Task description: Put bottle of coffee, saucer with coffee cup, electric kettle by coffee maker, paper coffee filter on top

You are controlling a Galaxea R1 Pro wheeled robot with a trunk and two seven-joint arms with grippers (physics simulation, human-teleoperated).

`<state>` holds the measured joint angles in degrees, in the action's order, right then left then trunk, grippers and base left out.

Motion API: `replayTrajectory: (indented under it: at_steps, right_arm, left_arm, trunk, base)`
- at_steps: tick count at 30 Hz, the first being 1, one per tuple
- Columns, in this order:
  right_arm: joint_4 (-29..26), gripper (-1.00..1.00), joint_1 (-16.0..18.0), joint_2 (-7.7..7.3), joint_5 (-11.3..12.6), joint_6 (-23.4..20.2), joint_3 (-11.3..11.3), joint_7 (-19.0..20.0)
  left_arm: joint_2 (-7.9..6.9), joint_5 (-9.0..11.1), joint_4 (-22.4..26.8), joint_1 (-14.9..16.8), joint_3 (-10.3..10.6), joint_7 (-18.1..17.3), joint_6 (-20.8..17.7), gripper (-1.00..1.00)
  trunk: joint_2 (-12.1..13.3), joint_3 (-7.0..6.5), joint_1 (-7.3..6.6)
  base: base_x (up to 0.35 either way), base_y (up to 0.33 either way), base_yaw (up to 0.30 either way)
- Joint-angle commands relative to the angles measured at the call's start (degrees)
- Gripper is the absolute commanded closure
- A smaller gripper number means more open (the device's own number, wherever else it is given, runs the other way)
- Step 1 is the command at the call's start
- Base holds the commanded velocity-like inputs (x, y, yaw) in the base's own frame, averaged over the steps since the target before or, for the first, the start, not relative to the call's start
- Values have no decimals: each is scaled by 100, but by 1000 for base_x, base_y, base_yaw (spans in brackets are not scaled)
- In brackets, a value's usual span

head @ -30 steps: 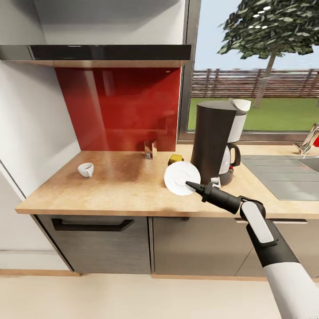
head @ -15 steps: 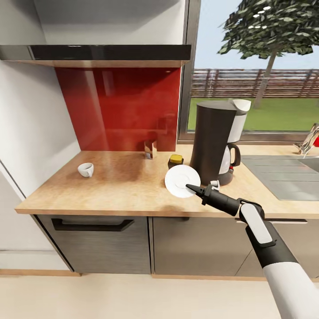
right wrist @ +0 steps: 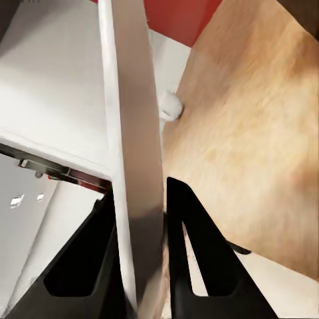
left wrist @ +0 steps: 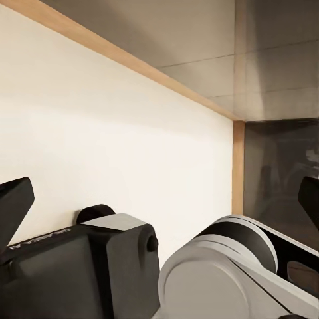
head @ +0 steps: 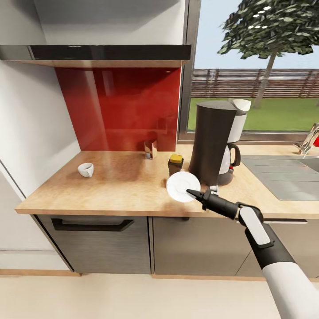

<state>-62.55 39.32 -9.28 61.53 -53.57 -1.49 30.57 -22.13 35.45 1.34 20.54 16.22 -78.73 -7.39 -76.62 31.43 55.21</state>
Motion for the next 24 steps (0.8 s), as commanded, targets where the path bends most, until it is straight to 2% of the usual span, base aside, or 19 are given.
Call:
replayTrajectory:
  at_steps: [1,4,7,11,12,13,17,21,24]
  right_arm:
    - [15,100,5,-3,25,-22,-4,-38]
    - [42,100,9,-3,52,-37,-1,-524]
    - [44,100,15,-11,51,-47,0,-797]
    - [49,100,44,-8,50,-48,0,-971]
    - [48,100,67,0,86,-48,0,-1320]
    - [44,100,75,5,127,-50,0,-1457]
    - [50,100,98,6,316,-55,0,-1798]
    - [57,100,118,5,331,-51,0,-1910]
    - [64,100,155,8,336,-49,1,-2196]
  left_arm:
    - [-2,49,4,2,48,-20,-60,-100]
    - [-2,49,3,2,48,-20,-60,-100]
    - [-2,49,1,2,48,-20,-60,-100]
    - [-2,49,0,2,48,-20,-60,-100]
    - [-2,49,-1,2,48,-22,-60,-100]
    - [-2,49,0,2,48,-23,-60,-100]
    - [-2,49,-2,0,55,-28,-60,-100]
    - [8,49,-2,-5,57,-29,-60,-100]
    - [18,49,-2,-6,57,-29,-60,-100]
  trunk:
    - [-3,5,0]
    - [-3,5,0]
    - [-3,5,0]
    - [-3,5,0]
    - [-3,5,0]
    - [-3,5,0]
    - [-3,5,0]
    - [-3,5,0]
    - [-3,5,0]
  base:
    - [0,0,0]
    - [0,0,0]
    - [0,0,0]
    - [0,0,0]
    - [0,0,0]
    - [0,0,0]
    - [0,0,0]
    - [0,0,0]
    - [0,0,0]
